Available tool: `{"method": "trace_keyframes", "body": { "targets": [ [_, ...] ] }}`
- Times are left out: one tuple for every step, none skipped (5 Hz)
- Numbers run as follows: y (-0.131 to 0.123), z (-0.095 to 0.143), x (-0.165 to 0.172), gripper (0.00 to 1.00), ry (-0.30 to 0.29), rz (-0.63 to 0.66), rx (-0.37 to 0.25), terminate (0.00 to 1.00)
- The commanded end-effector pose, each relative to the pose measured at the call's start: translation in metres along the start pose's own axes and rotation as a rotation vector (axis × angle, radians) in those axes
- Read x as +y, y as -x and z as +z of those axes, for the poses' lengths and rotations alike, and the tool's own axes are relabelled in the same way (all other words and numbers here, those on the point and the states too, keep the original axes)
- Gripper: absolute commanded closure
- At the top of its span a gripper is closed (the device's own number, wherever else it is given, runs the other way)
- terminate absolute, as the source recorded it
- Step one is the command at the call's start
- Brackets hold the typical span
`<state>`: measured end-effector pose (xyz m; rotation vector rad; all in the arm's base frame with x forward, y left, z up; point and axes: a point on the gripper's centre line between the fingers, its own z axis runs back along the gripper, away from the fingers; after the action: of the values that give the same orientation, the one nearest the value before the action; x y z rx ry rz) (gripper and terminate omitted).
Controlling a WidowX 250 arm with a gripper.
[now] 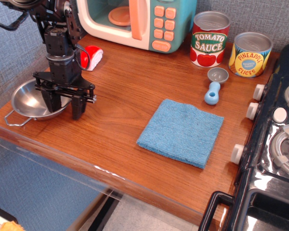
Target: Move the bowl and place between spoon and hot dog bun
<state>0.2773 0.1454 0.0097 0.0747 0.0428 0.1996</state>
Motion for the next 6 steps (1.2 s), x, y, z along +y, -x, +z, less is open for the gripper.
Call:
{"method": "trace_keyframes", "body": {
  "targets": [
    [-0.003,0.008,0.006,1.00,-0.005,0.006,-0.022,0.00],
    [0.001,0.021,0.006,1.00,0.010,0.007,-0.071,0.00],
    [0.008,0.038,0.005,1.00,0.066,0.045,-0.123,0.00],
    [0.017,0.053,0.003,1.00,0.085,0.122,-0.191,0.00],
    [0.019,0.064,-0.007,1.00,0.072,0.128,-0.227,0.00],
    [0.002,0.071,-0.044,1.00,0.070,0.041,-0.225,0.00]
  ]
}}
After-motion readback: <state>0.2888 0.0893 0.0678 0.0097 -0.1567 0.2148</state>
